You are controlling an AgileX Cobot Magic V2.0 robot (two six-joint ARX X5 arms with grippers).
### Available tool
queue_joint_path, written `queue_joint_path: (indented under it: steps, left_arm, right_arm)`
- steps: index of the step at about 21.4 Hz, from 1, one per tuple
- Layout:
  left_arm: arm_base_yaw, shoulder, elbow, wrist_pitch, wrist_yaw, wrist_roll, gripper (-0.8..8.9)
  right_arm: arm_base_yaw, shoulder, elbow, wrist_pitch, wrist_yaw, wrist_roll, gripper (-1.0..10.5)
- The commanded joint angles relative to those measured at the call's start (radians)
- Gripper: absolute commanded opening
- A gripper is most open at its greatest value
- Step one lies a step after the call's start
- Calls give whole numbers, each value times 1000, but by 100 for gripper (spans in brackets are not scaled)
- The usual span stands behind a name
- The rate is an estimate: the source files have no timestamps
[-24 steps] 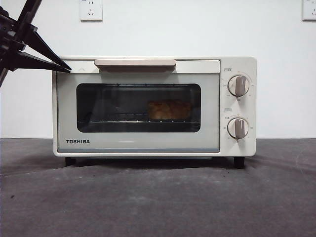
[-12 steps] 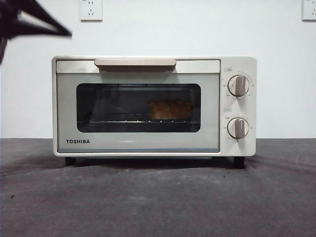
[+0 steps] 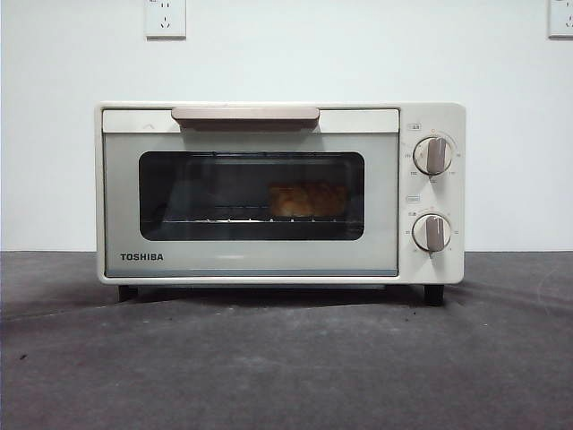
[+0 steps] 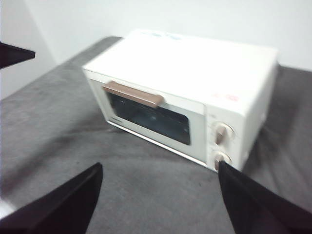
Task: The left arm flap open the oven, the right arm pick bread and place it into oven, the left arm flap close the oven
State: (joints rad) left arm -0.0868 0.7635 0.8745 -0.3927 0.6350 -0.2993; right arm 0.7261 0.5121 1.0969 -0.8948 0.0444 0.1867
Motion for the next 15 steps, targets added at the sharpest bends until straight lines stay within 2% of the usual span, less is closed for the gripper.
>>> queue_joint_path:
  steps: [1, 10, 11, 13, 14, 15]
  left_arm:
    - [-20, -90, 16, 8, -24, 119, 16]
    - [-30, -245, 16, -51, -30, 130, 16]
    - [-30, -248, 16, -60, -30, 131, 16]
    - [-30, -248, 16, -67, -32, 131, 16]
    - [-30, -248, 16, -66, -32, 130, 17]
    - [-30, -248, 16, -66, -31, 130, 21]
  right_arm:
    - [8, 3, 17, 27, -31, -73, 345]
    - [7, 3, 17, 33, -44, -75, 324]
    - [7, 3, 17, 33, -44, -75, 280]
    - [7, 3, 17, 27, -44, -75, 38]
    - [7, 3, 16, 26, -44, -75, -3]
    - [7, 3, 16, 27, -44, -71, 17]
